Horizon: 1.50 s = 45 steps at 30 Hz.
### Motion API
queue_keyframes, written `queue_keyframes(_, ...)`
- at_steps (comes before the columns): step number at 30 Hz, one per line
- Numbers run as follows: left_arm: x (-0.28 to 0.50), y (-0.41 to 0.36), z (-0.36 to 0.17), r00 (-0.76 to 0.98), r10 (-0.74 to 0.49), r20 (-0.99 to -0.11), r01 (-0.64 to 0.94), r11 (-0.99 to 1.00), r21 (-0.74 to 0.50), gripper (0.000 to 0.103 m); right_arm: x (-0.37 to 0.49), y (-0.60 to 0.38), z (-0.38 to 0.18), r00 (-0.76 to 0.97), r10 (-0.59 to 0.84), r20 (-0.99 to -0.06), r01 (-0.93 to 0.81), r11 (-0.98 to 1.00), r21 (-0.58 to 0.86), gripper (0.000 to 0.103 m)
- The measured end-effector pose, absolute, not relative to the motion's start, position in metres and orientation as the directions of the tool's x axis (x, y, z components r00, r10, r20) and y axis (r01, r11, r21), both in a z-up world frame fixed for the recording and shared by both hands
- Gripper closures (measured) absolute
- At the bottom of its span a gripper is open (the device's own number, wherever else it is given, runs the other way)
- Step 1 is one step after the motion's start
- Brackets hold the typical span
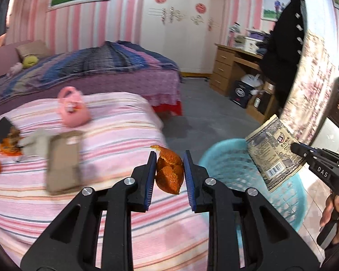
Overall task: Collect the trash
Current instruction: 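Carry the peel and wrapper to the blue basket and open both grippers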
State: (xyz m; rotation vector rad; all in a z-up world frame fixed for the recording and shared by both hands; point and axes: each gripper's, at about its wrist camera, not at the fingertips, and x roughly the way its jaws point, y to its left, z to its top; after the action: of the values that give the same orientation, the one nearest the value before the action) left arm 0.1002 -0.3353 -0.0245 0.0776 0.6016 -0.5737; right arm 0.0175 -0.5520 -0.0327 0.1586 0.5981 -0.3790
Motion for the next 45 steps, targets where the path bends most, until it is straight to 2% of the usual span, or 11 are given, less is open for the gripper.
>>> queue_keyframes(10,0.087,-0.407,-0.044,0.609,-0.529,-0.591,0.612,0.787,-0.074,0.078,-0.001,-0.582,-0.048,0.741,-0.321,-0.590,0.436,0.898,0.058,0.097)
queue_keyframes(11,0.087,-0.408,-0.044,0.607,-0.531,-0.592,0.616,0.785,-0.073,0.074,-0.001,-0.582,-0.048,0.742,-0.321,-0.589,0.435,0.898,0.058,0.097)
queue_keyframes(14,0.090,-0.407,-0.042,0.636,-0.505,-0.583,0.593,0.804,-0.050,0.031,-0.001,-0.581,-0.049,0.745,-0.319,-0.586,0.428,0.902,0.053,0.097)
queue_keyframes(15,0.091,-0.402,-0.040,0.654,-0.494,-0.572,0.580,0.813,-0.038,0.025,0.000,-0.580,-0.048,0.745,-0.319,-0.586,0.426,0.903,0.049,0.097)
queue_keyframes(20,0.104,-0.366,-0.026,0.711,-0.443,-0.545,0.526,0.850,-0.004,0.007,0.004,-0.575,-0.050,0.747,-0.306,-0.590,0.415,0.908,0.054,0.097)
queue_keyframes(29,0.121,-0.286,0.001,0.797,-0.344,-0.496,0.416,0.908,0.038,0.005,0.020,-0.562,-0.057,0.723,-0.288,-0.628,0.399,0.916,0.039,0.095)
queue_keyframes(31,0.123,-0.266,0.005,0.809,-0.321,-0.492,0.388,0.921,0.037,0.005,0.024,-0.559,-0.059,0.716,-0.287,-0.637,0.402,0.915,0.040,0.084)
queue_keyframes(33,0.123,-0.246,0.010,0.819,-0.299,-0.489,0.362,0.932,0.036,0.005,0.026,-0.555,-0.059,0.712,-0.302,-0.634,0.416,0.908,0.035,0.040)
queue_keyframes(37,0.123,-0.211,0.017,0.848,-0.238,-0.473,0.301,0.952,0.061,0.005,0.033,-0.542,-0.055,0.718,-0.315,-0.620,0.427,0.903,0.036,0.033)
queue_keyframes(41,0.122,-0.171,0.019,0.867,-0.182,-0.464,0.241,0.968,0.071,0.005,0.044,-0.526,-0.052,0.723,-0.330,-0.607,0.439,0.898,0.035,0.015)
queue_keyframes(45,0.122,-0.138,0.016,0.872,-0.146,-0.467,0.200,0.978,0.067,0.005,0.058,-0.505,-0.050,0.723,-0.329,-0.607,0.423,0.906,0.012,0.014)
